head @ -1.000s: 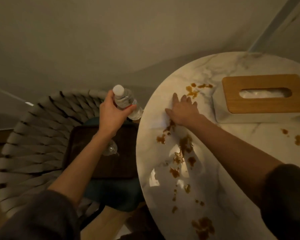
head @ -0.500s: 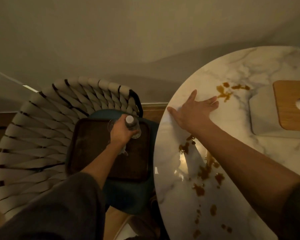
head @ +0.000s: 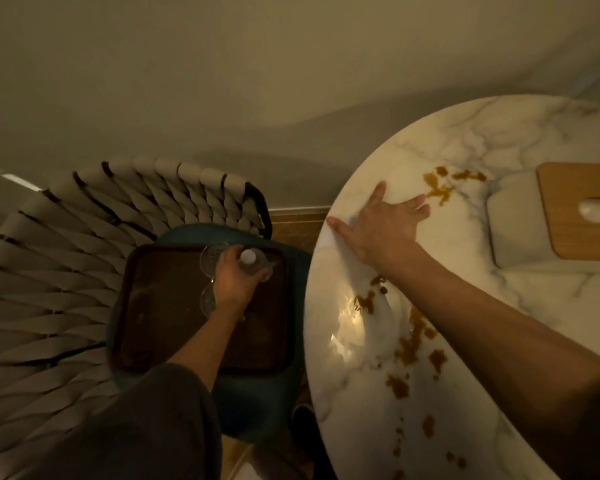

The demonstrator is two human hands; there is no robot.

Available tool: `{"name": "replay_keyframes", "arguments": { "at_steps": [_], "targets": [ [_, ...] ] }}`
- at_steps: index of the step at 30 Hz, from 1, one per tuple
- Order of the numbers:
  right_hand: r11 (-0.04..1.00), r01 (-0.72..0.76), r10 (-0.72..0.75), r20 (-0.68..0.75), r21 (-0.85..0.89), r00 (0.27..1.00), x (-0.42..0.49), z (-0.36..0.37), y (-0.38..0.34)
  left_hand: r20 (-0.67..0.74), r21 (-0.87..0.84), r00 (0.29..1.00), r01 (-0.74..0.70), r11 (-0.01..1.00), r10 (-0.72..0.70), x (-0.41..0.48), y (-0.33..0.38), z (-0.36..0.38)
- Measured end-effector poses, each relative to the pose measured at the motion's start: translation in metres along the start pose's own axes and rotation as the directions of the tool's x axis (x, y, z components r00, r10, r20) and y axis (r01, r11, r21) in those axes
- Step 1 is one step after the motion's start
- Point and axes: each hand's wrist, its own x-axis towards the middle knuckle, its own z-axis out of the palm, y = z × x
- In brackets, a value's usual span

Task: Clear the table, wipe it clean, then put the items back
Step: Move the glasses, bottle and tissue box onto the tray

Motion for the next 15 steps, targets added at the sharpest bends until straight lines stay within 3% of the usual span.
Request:
{"name": "replay_keyframes", "arguments": {
  "at_steps": [4, 9, 15],
  "targets": [
    [0.999, 0.036, -0.036, -0.005, -0.011, 0.999, -0.008, -0.014, 0.004, -0.089, -0.079, 0.996, -0.037, 0.996, 0.030, -0.020, 0.024, -0.030],
    [0.994, 0.105, -0.105, -0.023, 0.032, 0.994, -0.013, -0.023, 0.022, -0.263, -0.109, 0.939, -0.257, 0.960, 0.222, -0.055, 0.085, -0.080],
    [0.952, 0.285, -0.261, -0.192, 0.108, 0.946, -0.069, -0.020, 0.097, -0.128, -0.296, 0.929, -0.370, 0.881, 0.347, -0.094, 0.176, -0.091]
  ]
}}
